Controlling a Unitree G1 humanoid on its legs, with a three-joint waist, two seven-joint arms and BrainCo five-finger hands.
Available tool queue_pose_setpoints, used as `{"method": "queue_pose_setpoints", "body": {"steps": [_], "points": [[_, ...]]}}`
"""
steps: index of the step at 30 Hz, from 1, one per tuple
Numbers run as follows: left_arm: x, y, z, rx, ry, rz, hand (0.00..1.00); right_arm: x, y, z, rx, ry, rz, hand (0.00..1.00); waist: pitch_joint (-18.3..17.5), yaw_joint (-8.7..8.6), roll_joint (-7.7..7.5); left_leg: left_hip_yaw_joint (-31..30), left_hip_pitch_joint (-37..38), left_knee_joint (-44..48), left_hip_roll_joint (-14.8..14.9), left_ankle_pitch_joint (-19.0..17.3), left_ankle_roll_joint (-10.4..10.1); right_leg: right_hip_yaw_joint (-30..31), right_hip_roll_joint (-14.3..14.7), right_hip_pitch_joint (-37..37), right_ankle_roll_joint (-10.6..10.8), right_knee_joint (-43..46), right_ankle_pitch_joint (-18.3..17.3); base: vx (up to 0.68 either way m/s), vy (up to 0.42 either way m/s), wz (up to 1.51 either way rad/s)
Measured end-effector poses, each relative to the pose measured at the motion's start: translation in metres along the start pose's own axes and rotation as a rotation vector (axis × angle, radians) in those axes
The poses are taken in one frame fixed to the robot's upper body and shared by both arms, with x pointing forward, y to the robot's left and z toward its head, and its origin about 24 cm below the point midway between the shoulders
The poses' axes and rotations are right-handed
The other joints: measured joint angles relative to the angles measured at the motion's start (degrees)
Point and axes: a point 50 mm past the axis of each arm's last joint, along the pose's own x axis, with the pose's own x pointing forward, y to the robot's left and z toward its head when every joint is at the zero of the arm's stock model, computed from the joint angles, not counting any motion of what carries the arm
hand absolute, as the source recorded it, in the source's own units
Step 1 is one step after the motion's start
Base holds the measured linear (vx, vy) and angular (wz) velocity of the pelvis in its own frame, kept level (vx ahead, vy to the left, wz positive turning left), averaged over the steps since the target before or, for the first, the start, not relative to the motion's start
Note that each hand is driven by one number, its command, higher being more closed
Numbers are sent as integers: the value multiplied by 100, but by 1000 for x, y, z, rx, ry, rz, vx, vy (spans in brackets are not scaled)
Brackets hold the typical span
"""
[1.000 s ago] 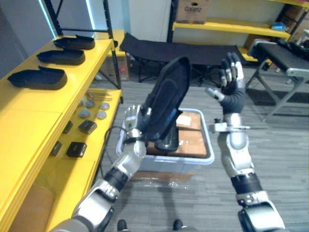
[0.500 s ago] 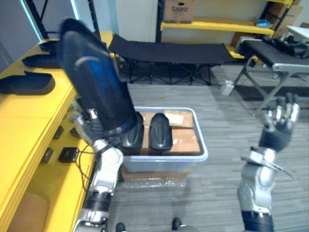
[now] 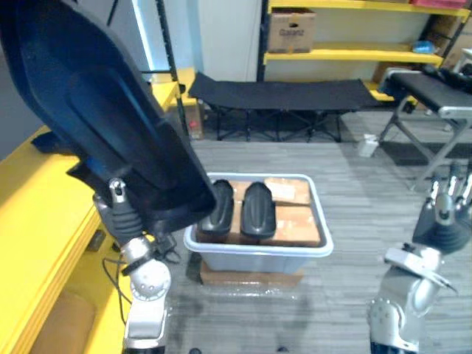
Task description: Walk over and take plastic housings, then place them on the shelf
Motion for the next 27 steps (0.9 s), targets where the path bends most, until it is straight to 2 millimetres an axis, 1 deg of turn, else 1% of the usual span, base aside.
{"method": "queue_pose_setpoints", "body": {"steps": [1, 3, 4, 5, 6, 7, 8, 9, 10, 11, 12, 13, 15, 17, 18, 19, 21, 24, 27], "points": [[3, 15, 1, 42, -11, 51, 100, -1, 4, -3, 12, 15, 21, 0, 0, 21, 2, -126, -42, 1, -24, 7, 7, -107, -19, 20, 25, 0, 0, 44, -7, 24], [5, 28, 2, 76, -19, 92, 100, -1, 6, -5, 18, 30, 28, 0, 0, 76, 3, -198, -32, 1, -45, 19, 25, -186, -34, 83, 42, 0, -28, 43, -2, 28], [6, 37, 4, 101, -28, 121, 100, -2, 8, -8, 22, 43, 33, 0, 0, 125, 3, -265, -31, 1, -62, 20, 27, -272, -50, 126, 52, 11, -62, 55, -2, 43], [8, 55, 8, 148, -48, 177, 100, -2, 12, -17, 36, 89, 47, 0, 1, 216, -1, -400, -37, 1, -87, 20, 27, -373, -61, 193, 42, 24, -101, 63, -7, 52], [8, 68, 10, 185, -58, 214, 100, -2, 14, -32, 36, 178, 59, 0, -3, 316, -8, -485, -45, 1, -101, 20, 27, -494, -70, 230, 18, 38, -130, 53, -12, 49], [8, 73, 11, 197, -61, 228, 100, -4, 14, -44, 29, 244, 66, 0, -5, 351, -11, -550, -53, 1, -108, 20, 27, -540, -70, 266, 17, 41, -149, 27, -11, 45], [7, 80, 12, 207, -59, 247, 100, -11, 12, -63, -17, 360, 80, 0, -17, 409, -24, -615, -86, 1, -125, 19, 26, -641, -78, 288, 12, 46, -180, 20, -19, 46], [5, 85, 14, 207, -55, 259, 100, -26, 6, -87, -90, 520, 94, 0, -32, 519, -24, -745, -151, 1, -140, 22, 27, -750, -81, 287, -15, 59, -234, 19, -14, 48], [4, 88, 15, 216, -57, 265, 100, -35, 3, -98, -123, 598, 93, 0, -34, 587, -27, -785, -185, 1, -150, 26, 24, -809, -85, 290, 5, 75, -270, 36, -16, 51], [2, 95, 16, 240, -57, 277, 100, -56, -2, -116, -184, 731, 102, 0, -24, 709, -23, -906, -240, 1, -173, 38, 24, -940, -104, 290, -11, 133, -309, 47, -4, 49], [-2, 102, 17, 270, -49, 293, 100, -76, -8, -129, -235, 839, 112, 0, -5, 834, 4, -973, -265, 1, -202, 56, 50, -1015, -145, 301, 13, 160, -330, 57, -4, 45], [-4, 107, 18, 286, -45, 304, 100, -84, -12, -134, -250, 883, 116, 0, 5, 866, 20, -1029, -275, 2, -227, 55, 52, -1073, -143, 327, 26, 165, -337, 52, 6, 49], [-8, 117, 19, 321, -41, 321, 100, -110, -28, -142, -310, 1013, 135, 0, 38, 957, 40, -1234, -337, 3, -305, 74, 78, -1283, -181, 412, 48, 206, -361, 48, 8, 48], [-11, 123, 24, 323, -53, 336, 100, -123, -33, -147, -351, 1080, 181, 0, 105, 1002, -8, -1267, -320, 3, -319, 75, 78, -1315, -190, 453, 55, 211, -393, 28, -12, 23], [-10, 123, 25, 309, -57, 332, 100, -128, -36, -147, -376, 1100, 188, 0, 147, 992, -28, -1369, -331, 2, -346, 75, 78, -1417, -203, 492, 54, 239, -436, 10, -15, 28], [-10, 122, 25, 305, -57, 328, 100, -130, -37, -146, -383, 1101, 190, 0, 168, 991, -38, -1398, -336, 2, -353, 75, 79, -1440, -210, 493, 46, 266, -454, 3, -2, 23], [-11, 122, 25, 298, -52, 323, 100, -131, -35, -146, -385, 1087, 194, 0, 203, 994, -72, -1387, -329, 2, -357, 71, 84, -1433, -233, 474, 24, 329, -518, 0, 3, 3], [-14, 120, 23, 286, -36, 315, 100, -122, -27, -141, -392, 966, 183, 0, 221, 962, -89, -1368, -323, 1, -359, 66, 92, -1414, -244, 460, 14, 357, -543, -2, 0, -1], [-13, 118, 23, 277, -42, 307, 100, -97, -10, -129, -379, 783, 201, 0, 255, 929, -71, -1333, -316, 2, -338, 65, 92, -1381, -235, 434, 12, 377, -574, -6, -5, -6]]}}
